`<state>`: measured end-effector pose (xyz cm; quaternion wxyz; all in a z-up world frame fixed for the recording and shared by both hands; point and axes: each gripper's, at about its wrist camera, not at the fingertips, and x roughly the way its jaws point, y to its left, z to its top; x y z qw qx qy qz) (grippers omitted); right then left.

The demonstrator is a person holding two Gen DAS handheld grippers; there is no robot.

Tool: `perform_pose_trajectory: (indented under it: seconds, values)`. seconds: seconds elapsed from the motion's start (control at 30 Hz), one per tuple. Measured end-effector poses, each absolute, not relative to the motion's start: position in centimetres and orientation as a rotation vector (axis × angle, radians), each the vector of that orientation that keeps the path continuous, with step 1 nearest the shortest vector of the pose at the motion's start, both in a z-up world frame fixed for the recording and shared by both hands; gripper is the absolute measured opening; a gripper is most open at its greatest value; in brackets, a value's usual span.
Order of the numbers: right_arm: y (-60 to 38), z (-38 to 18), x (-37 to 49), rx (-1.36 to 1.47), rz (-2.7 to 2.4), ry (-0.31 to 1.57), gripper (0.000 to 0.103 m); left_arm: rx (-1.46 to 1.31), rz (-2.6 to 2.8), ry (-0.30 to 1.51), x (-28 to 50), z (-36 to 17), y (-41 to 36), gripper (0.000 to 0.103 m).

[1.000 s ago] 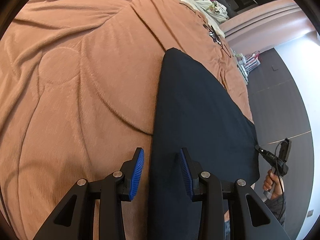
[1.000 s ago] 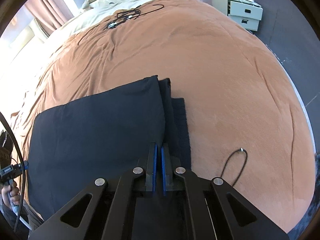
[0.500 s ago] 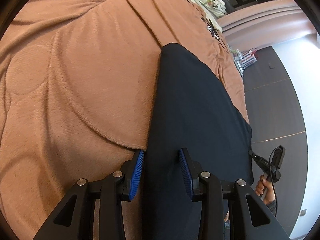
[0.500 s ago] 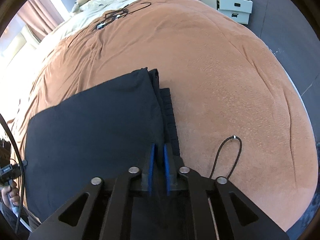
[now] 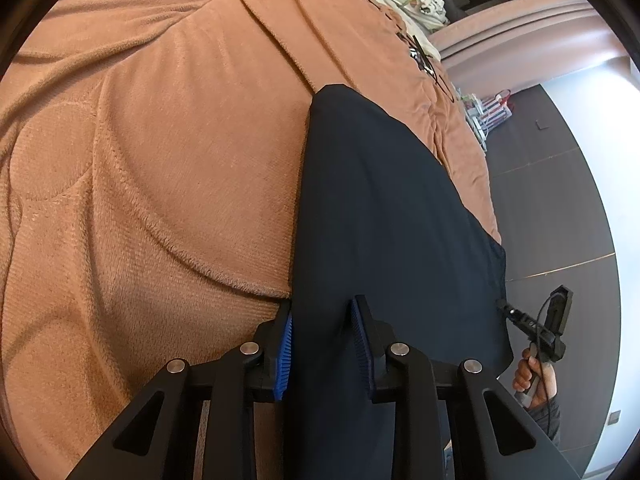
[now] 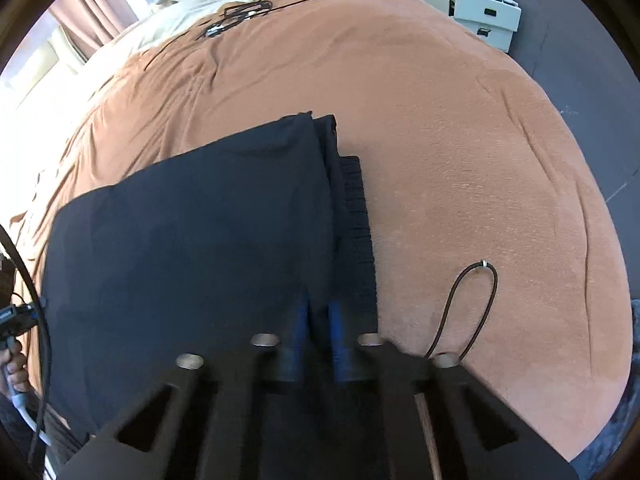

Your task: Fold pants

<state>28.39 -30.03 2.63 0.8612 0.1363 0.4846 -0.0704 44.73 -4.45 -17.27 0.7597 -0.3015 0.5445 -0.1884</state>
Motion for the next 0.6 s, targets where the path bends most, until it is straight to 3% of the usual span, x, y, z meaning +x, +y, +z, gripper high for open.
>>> perform_pose_trajectory:
  seconds: [0.6]
  values:
    - [-31.9,2.4,26.9,0.352,-0.212,0.991,0.001,-0.753,-0.465,1.214,44.3,-18.5,-5.1,0.029]
